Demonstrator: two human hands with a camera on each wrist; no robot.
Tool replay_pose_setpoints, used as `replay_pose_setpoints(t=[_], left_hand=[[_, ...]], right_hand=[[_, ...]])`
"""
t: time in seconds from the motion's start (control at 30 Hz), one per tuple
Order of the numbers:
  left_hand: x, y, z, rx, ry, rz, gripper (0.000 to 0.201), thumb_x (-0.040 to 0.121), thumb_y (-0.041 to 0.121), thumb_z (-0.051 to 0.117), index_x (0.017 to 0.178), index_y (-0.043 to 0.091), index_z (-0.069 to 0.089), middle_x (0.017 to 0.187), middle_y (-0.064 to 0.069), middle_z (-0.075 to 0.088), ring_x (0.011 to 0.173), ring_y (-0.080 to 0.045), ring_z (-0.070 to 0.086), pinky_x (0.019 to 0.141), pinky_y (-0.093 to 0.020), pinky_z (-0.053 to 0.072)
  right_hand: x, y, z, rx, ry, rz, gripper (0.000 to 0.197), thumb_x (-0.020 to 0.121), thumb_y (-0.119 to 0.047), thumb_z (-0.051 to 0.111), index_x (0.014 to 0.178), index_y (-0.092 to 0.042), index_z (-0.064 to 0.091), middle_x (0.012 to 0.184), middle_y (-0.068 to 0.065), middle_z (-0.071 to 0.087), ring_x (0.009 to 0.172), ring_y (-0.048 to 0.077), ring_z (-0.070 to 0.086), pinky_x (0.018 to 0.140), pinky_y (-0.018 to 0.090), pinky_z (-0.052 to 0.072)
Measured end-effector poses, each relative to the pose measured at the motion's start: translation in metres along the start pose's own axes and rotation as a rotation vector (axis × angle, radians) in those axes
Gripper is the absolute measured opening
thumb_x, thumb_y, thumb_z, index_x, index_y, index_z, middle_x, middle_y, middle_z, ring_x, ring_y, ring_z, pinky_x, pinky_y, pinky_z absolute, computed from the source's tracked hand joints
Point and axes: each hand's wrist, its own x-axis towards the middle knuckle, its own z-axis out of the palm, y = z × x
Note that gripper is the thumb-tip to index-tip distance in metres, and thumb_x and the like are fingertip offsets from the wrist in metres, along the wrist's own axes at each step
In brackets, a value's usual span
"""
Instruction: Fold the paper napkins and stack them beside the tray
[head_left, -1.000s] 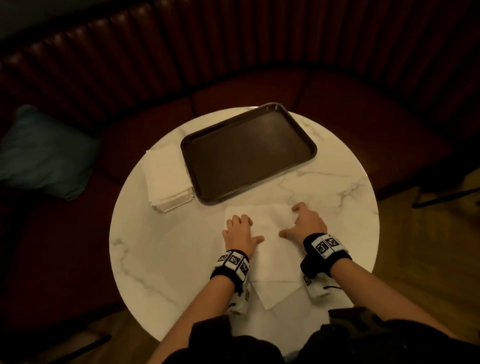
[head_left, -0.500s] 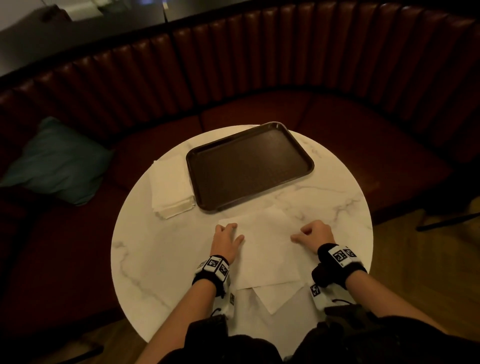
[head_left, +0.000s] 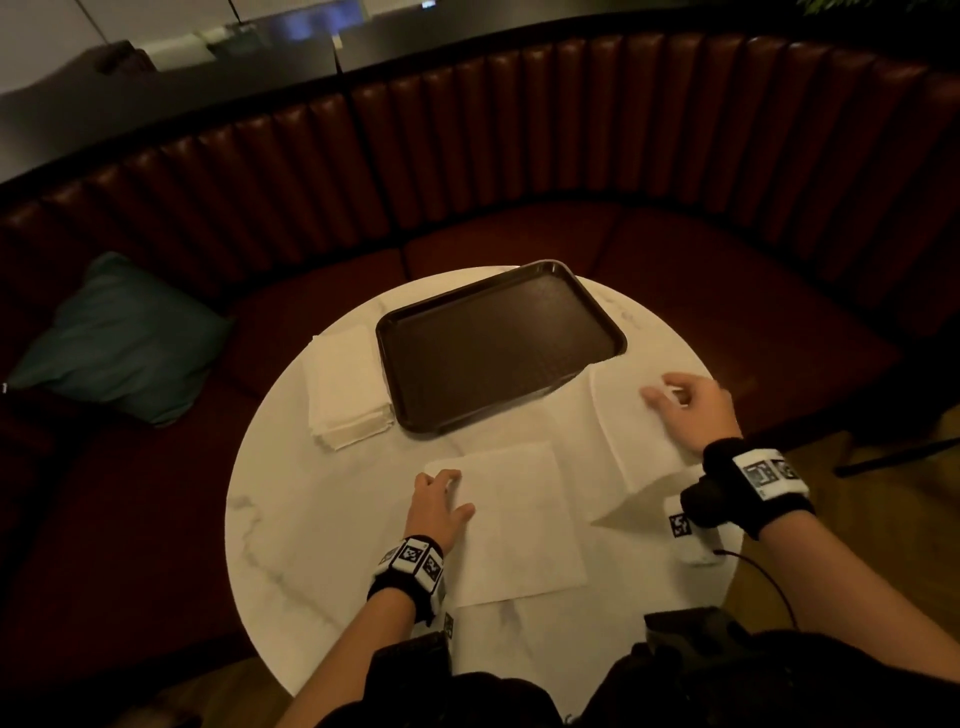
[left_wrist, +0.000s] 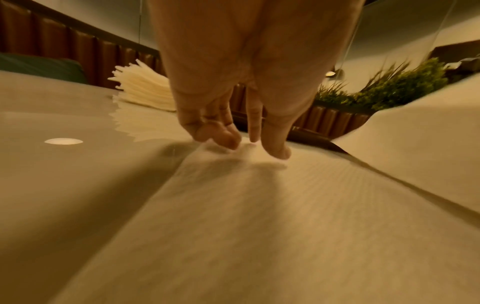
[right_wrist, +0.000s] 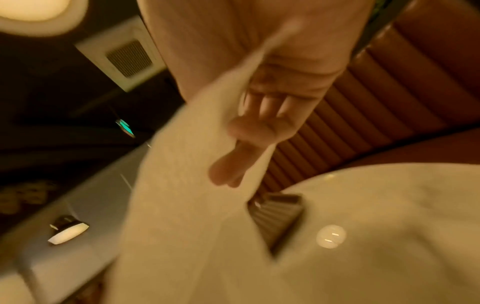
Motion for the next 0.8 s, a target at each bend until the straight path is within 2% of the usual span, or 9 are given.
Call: replay_pose_setpoints(t=[0.13,0.2,0.3,0.43,0.53,0.6,0.63,0.7,0.8], left_hand=[[-0.003,0.038,-0.008,-0.155,0.115,0.083,0.032,0.091,0.032,0.063,0.118,0.013,0.062,0.115,-0.008,0.058,0.091,-0.015,0.057,0.078,-0.017,0.045],[-0.006,0.071,-0.017,-0.370,0.093,0.119,0.030,0.096,0.036,0.054,0.109,0.013,0.067,0.111,-0.008,0.067,0.094,-0.016,0.062,0.075,-0.013,0.045],[-0.015,0.122,-0.034,-0.843,-0.203,0.041,0.052,0.099,0.049,0.034,0.112,0.010,0.066,0.112,-0.011,0.070,0.104,-0.023,0.066,0.085,-0.027,0.053],[-0.017,0.146,-0.048,-1.230,-0.534,-0.034,0.079,0.086,0.072,0.029,0.133,0.014,0.053,0.130,-0.012,0.062,0.121,-0.027,0.058,0.105,-0.046,0.044],[-0.019,0.141,-0.051,-1.421,-0.604,-0.063,0.062,0.097,0.052,0.036,0.141,0.010,0.046,0.141,-0.019,0.052,0.133,-0.035,0.045,0.113,-0.051,0.033],[-0.018,0.132,-0.052,-1.418,-0.510,-0.047,0.047,0.097,0.025,0.047,0.140,0.007,0.046,0.137,-0.022,0.053,0.128,-0.040,0.048,0.108,-0.052,0.039],[-0.018,0.125,-0.052,-1.391,-0.441,-0.033,0.044,0.095,0.013,0.049,0.139,0.006,0.046,0.134,-0.023,0.056,0.122,-0.040,0.053,0.103,-0.051,0.044],[-0.019,0.112,-0.057,-1.339,-0.330,-0.029,0.048,0.091,-0.004,0.048,0.138,0.007,0.046,0.130,-0.021,0.060,0.115,-0.038,0.059,0.095,-0.046,0.051],[-0.021,0.096,-0.068,-1.269,-0.281,-0.031,0.055,0.089,-0.010,0.047,0.138,0.013,0.046,0.129,-0.016,0.061,0.117,-0.036,0.059,0.092,-0.046,0.052]], right_hand=[[-0.004,-0.040,-0.020,0.117,-0.040,-0.172,0.054,0.092,-0.038,0.060,0.138,-0.011,0.049,0.137,0.005,0.054,0.114,0.017,0.052,0.098,0.034,0.042],[-0.011,-0.059,-0.024,0.251,-0.105,-0.216,0.049,0.092,-0.043,0.059,0.133,-0.017,0.054,0.129,-0.001,0.061,0.109,0.014,0.061,0.095,0.039,0.051],[-0.027,-0.081,-0.024,0.448,-0.223,-0.289,0.017,0.096,-0.023,0.055,0.111,-0.027,0.062,0.102,-0.012,0.070,0.087,0.004,0.070,0.073,0.021,0.058],[-0.045,-0.088,0.003,0.424,-0.291,-0.294,0.013,0.095,-0.023,0.056,0.105,-0.025,0.065,0.102,-0.006,0.072,0.084,0.006,0.071,0.071,0.019,0.056],[-0.054,-0.075,0.036,0.349,-0.309,-0.222,0.034,0.087,-0.046,0.064,0.107,-0.020,0.069,0.098,0.007,0.073,0.087,0.021,0.070,0.080,0.039,0.059],[-0.061,-0.072,0.052,0.304,-0.314,-0.213,0.026,0.083,-0.043,0.069,0.097,-0.021,0.071,0.091,0.006,0.071,0.086,0.027,0.066,0.082,0.047,0.056],[-0.062,-0.072,0.059,0.267,-0.300,-0.215,0.020,0.081,-0.037,0.072,0.096,-0.023,0.069,0.092,0.002,0.068,0.087,0.023,0.063,0.081,0.043,0.055],[-0.061,-0.076,0.071,0.197,-0.264,-0.201,0.036,0.076,-0.034,0.079,0.104,-0.024,0.060,0.103,-0.003,0.059,0.091,0.015,0.057,0.076,0.028,0.049],[-0.051,-0.087,0.088,0.274,-0.355,-0.046,0.067,0.073,-0.045,0.079,0.126,-0.023,0.043,0.115,-0.005,0.051,0.100,0.014,0.055,0.080,0.026,0.045]])
